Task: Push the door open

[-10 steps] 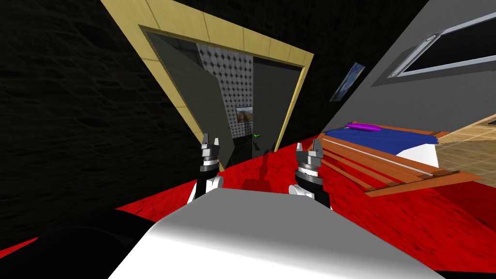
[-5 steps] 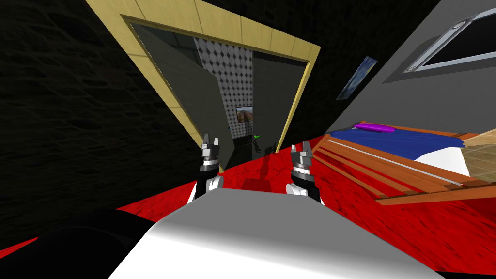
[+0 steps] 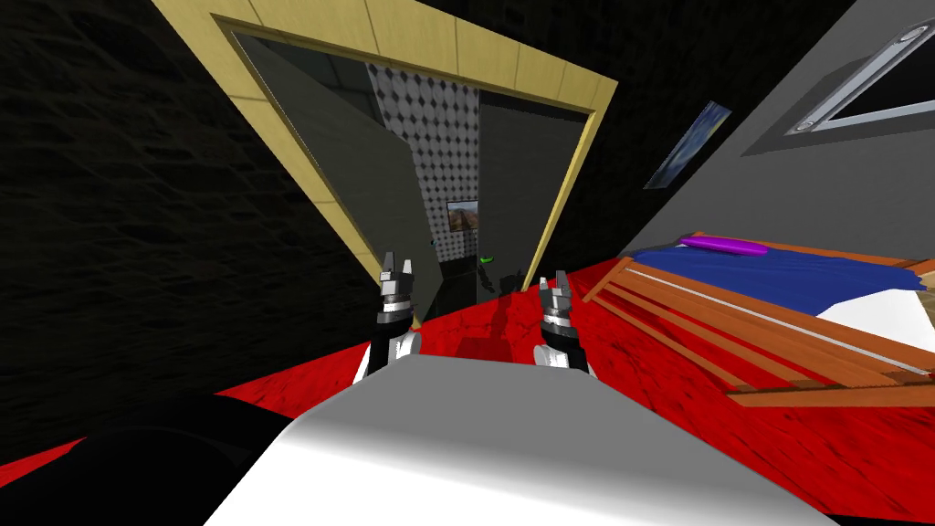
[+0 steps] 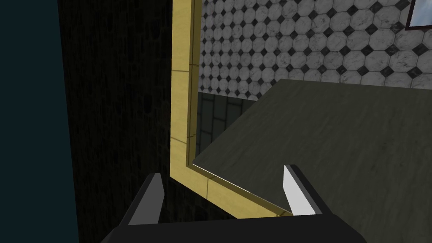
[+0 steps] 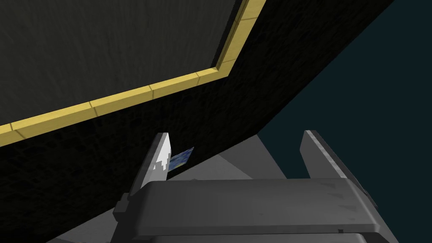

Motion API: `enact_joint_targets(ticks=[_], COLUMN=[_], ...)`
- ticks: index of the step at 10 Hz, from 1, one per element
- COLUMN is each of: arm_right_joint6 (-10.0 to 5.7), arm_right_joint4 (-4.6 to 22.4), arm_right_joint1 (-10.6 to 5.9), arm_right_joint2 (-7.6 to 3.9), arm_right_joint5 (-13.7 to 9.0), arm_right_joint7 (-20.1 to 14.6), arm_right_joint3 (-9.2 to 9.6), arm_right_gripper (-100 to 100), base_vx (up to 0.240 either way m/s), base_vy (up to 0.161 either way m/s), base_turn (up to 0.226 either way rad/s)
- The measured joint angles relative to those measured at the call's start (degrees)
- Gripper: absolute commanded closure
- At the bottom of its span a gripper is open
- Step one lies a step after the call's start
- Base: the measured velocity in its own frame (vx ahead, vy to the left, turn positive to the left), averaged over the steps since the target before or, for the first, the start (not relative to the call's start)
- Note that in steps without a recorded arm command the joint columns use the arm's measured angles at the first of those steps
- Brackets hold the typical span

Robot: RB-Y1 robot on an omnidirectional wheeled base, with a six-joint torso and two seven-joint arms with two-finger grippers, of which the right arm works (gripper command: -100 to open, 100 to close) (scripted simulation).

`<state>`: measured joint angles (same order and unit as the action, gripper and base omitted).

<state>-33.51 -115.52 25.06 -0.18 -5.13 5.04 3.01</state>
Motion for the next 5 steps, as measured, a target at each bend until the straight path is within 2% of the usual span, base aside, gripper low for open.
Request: enact_joint_targets(ticks=[5], arm_right_joint6=[-0.65], arm_right_joint4=[7.81], arm_right_joint1=[-4.03], arm_right_joint2=[-1.01], arm_right_joint5=[0.55], arm_right_joint7=[-0.52], arm_right_joint3=[-0.08], arm_right_gripper=[-100], base_vx=[0.076], base_vy=[-0.03], base_turn=[0.045])
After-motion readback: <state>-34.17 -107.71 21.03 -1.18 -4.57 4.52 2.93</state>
